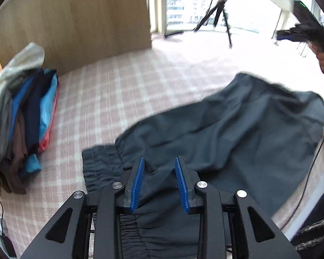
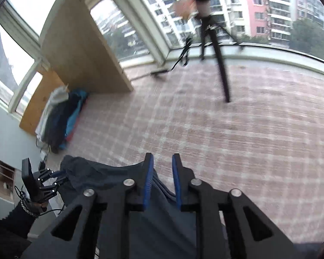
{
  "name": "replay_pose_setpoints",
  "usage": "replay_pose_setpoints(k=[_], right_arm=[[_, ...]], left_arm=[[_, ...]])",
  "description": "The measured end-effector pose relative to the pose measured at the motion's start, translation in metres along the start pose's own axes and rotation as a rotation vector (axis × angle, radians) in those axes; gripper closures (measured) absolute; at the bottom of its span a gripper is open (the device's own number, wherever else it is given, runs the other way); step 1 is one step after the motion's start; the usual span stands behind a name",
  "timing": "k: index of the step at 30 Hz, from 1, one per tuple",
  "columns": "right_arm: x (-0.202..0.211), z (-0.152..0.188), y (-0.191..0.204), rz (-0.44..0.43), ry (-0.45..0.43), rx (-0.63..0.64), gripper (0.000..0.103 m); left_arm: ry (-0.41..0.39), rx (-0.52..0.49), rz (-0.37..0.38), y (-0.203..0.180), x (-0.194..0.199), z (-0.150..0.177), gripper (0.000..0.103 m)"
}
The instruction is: Fold clothes
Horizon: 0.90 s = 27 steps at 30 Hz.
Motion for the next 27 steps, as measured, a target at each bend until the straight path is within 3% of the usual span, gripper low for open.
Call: replay_pose_setpoints(k=[3, 6, 8, 11, 16, 19, 22, 25, 27], right_arm=[[0.113, 0.042, -0.052, 0.1, -0.177, -0.176, 0.072], [0.226, 0.1, -0.118, 0.258, -0.345, -0.381, 0.067], [0.277, 0.143, -0.158, 0.336, -0.394, -0.465, 0.053], [0.313, 0.2, -0.223, 0.473, -0.364, -0.573, 0.051], [0.291, 0.263, -0.322, 0.437, -0.207, -0.732, 0.051], [0.263, 0.292, -0.364, 0.329, -0.148, -0.868, 0.051], [0.241, 0.307, -0.385, 0.225, -0.151, -0.938, 0.051], [0.221, 0.316, -0.389, 0.118, -0.142, -1.017, 0.052], [0.216, 0.324, -0.389, 0.092, -0.167, -1.066, 0.052]], left_arm=[[-0.053, -0.015, 0.077, -0.016, 0.013, -0.012, 0.074], [-0.088, -0.077, 0.162, -0.046, 0.021, -0.024, 0.074], [-0.091, -0.139, 0.204, -0.069, 0.016, -0.031, 0.073], [-0.079, -0.217, 0.224, -0.112, 0.007, -0.034, 0.073], [-0.043, -0.212, 0.271, -0.183, 0.014, -0.035, 0.073], [-0.023, -0.241, 0.279, -0.224, 0.013, -0.04, 0.073], [-0.008, -0.287, 0.292, -0.268, 0.012, -0.048, 0.073], [-0.004, -0.408, 0.339, -0.328, 0.007, -0.066, 0.073], [-0.002, -0.504, 0.379, -0.368, 0.003, -0.076, 0.073]])
Point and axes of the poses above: each gripper's, at about its wrist camera, not at the fingertips, and x roughly against the way its jaws point, y to its left, z to its underside, the point moved 4 cm from there along -x, roughly the way its jaws point, and after that the axes turned 1 degree about z, right-handed, at the moved point
